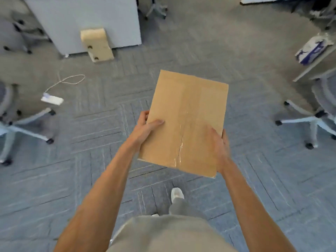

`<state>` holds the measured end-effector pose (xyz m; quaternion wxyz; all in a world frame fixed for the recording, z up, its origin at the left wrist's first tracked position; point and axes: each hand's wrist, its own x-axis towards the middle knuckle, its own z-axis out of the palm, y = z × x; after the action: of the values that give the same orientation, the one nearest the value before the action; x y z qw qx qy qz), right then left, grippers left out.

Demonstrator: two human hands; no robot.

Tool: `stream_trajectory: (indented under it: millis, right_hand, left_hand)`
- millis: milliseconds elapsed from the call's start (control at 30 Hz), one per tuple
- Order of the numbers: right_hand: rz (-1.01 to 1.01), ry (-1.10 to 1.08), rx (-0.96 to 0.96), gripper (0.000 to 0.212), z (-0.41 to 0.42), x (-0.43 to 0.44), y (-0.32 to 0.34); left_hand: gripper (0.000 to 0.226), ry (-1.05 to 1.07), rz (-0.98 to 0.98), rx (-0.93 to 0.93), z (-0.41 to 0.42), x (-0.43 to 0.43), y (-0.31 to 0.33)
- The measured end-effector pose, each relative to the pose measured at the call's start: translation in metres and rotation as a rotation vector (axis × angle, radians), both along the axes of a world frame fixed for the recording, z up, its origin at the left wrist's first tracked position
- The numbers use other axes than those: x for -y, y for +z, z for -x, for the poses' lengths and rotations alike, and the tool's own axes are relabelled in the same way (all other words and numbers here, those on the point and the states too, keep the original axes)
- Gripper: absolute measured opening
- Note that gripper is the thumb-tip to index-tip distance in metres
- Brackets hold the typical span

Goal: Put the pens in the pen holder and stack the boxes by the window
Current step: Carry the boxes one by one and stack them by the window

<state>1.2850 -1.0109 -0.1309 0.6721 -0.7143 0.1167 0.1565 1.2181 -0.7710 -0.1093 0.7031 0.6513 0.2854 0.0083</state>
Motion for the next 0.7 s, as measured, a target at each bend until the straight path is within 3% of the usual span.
stream_trajectory:
  millis: [67, 267, 367, 467, 600, 700]
  right_hand:
    - [-0.068, 0.150, -0.012, 0.026, -0.024, -0.042, -0.010]
    - [-0.029, 0.637, -0.053, 0.070, -0.055, -0.163, -0.013]
    - [-0.031, 0.859, -0.026, 0.060, -0.043, -0.220, -0.007]
    - [-0.009, 1.065, -0.047, 0.070, -0.011, -0.272, -0.002]
    - [-0.013, 1.269, -0.072, 0.034, 0.048, -0.333, 0.004]
    - [0.039, 1.396, -0.052, 0.048, 0.110, -0.380, 0.002]
  left_hand:
    - [0.049, 0.116, -0.014, -0.022, 0.007, -0.030, -0.001]
    - [0.057, 0.510, -0.030, -0.091, 0.055, -0.095, 0.003]
    - [0.050, 0.696, -0.050, -0.134, 0.098, -0.115, 0.003]
    - [0.057, 0.881, -0.033, -0.152, 0.151, -0.129, 0.002]
    - [0.050, 1.040, 0.021, -0.140, 0.229, -0.146, -0.008]
    - [0.044, 1.172, 0.061, -0.105, 0.298, -0.158, -0.020]
